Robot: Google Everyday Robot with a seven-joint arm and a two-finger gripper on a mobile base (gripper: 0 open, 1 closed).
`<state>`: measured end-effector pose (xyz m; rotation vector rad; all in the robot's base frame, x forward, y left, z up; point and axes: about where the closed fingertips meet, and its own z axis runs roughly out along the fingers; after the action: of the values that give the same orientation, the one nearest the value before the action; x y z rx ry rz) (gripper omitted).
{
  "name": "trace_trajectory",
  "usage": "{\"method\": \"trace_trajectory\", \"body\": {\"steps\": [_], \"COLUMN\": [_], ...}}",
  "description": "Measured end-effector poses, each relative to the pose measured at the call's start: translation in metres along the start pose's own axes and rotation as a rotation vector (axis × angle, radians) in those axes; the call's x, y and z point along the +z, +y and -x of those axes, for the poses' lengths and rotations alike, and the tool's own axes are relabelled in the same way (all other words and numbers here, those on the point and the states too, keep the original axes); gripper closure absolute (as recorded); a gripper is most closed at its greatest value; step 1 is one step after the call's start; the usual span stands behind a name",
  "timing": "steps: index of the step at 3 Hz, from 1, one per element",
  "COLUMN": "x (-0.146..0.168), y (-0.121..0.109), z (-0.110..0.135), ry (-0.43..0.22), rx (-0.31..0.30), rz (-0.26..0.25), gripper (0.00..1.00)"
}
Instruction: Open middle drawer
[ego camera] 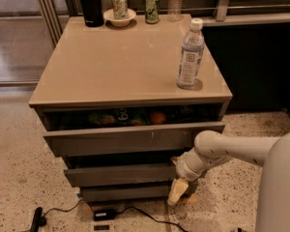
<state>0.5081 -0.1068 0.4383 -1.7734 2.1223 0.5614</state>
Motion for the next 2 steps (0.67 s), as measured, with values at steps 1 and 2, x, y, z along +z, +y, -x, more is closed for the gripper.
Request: {"method": "trace_trajectory", "body": {"steps": [1,2], "x": [-0.018,-0.0156], "y": [0.0286,0.0258], "z": [-0.0192,-0.0156], "ry": [-0.031,-0.03], "rx": [0.029,0.03], "rz": [-0.014,-0.026], "gripper": [0.0,0.0]}}
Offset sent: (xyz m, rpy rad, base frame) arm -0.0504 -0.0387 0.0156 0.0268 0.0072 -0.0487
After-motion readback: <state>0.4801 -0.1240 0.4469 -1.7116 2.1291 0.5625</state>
